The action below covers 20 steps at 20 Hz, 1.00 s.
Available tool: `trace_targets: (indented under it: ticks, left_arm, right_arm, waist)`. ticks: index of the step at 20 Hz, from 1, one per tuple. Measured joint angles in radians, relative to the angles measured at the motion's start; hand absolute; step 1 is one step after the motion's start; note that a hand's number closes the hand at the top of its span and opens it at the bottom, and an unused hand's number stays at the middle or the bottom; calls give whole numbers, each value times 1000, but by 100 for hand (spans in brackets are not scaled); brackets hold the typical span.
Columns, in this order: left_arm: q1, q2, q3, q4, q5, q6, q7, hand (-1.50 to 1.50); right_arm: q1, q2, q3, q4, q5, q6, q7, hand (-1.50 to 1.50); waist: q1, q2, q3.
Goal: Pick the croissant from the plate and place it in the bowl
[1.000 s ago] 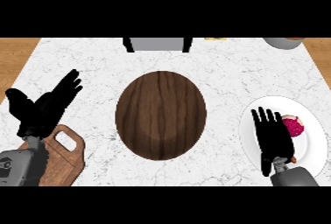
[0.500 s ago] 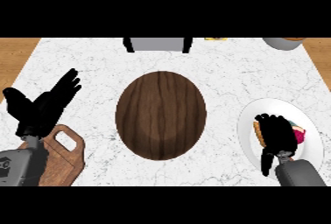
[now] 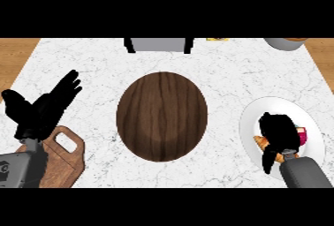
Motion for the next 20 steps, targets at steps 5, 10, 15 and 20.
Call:
trace_targets:
  ticks: [5, 10, 15, 20]
  left_arm:
    - [-2, 3, 10, 9, -2, -12, -2, 0]
    - [-2, 5, 17, -4, 8, -13, 13, 0]
    - [0, 7, 23, -21, 13, -13, 30, 0]
    - [-2, 5, 28, -11, 7, -13, 23, 0]
  right_arm:
    - [21, 2, 2, -51, 0, 17, -34, 150]
    - [57, -10, -63, -85, -173, 72, -200, 150]
    - [131, -29, -112, -179, -313, 142, -325, 150]
    - [226, -76, -157, -373, -409, 226, -391, 150]
  waist:
    - [-2, 0, 1]
    - [-5, -1, 0]
    - [-8, 0, 4]
    - [-10, 3, 10]
